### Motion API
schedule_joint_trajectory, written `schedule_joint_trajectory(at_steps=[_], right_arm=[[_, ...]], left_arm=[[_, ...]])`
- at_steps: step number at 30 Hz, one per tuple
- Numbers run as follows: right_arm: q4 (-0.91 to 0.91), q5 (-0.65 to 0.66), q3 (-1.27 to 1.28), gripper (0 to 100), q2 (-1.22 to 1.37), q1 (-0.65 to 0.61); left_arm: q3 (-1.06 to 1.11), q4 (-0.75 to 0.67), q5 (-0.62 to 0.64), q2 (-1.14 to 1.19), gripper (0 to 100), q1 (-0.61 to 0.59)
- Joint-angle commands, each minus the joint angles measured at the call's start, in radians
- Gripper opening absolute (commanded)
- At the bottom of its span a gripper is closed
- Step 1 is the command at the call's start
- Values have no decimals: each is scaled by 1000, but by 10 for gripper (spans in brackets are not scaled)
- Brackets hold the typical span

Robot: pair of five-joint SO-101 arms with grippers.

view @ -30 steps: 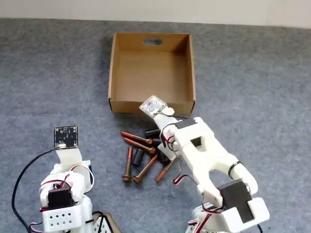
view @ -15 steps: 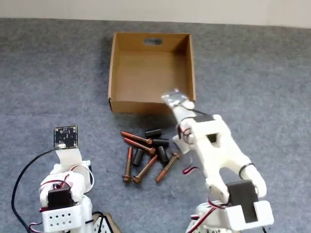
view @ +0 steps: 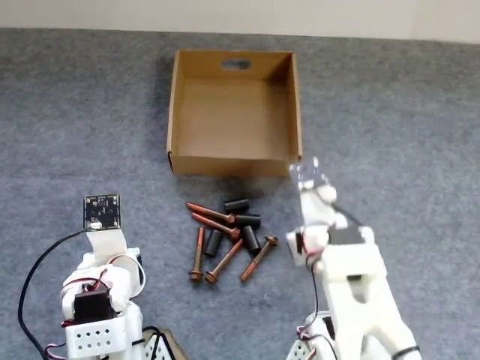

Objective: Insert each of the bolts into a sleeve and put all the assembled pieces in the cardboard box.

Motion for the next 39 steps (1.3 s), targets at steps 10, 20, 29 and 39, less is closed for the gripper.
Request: schedule_joint_trajectory(at_steps=[10, 20, 29, 39], right_arm=[[19, 44, 36, 148, 48, 4], [19, 91, -166, 112, 366, 8], [77, 86, -200, 6, 214, 8], [-257, -190, 211, 6, -295, 8]], left_arm=[[16, 3, -3, -10, 7, 13], [16, 3, -3, -10, 7, 13], [16, 3, -3, -10, 7, 13], [16, 3, -3, -10, 7, 13]])
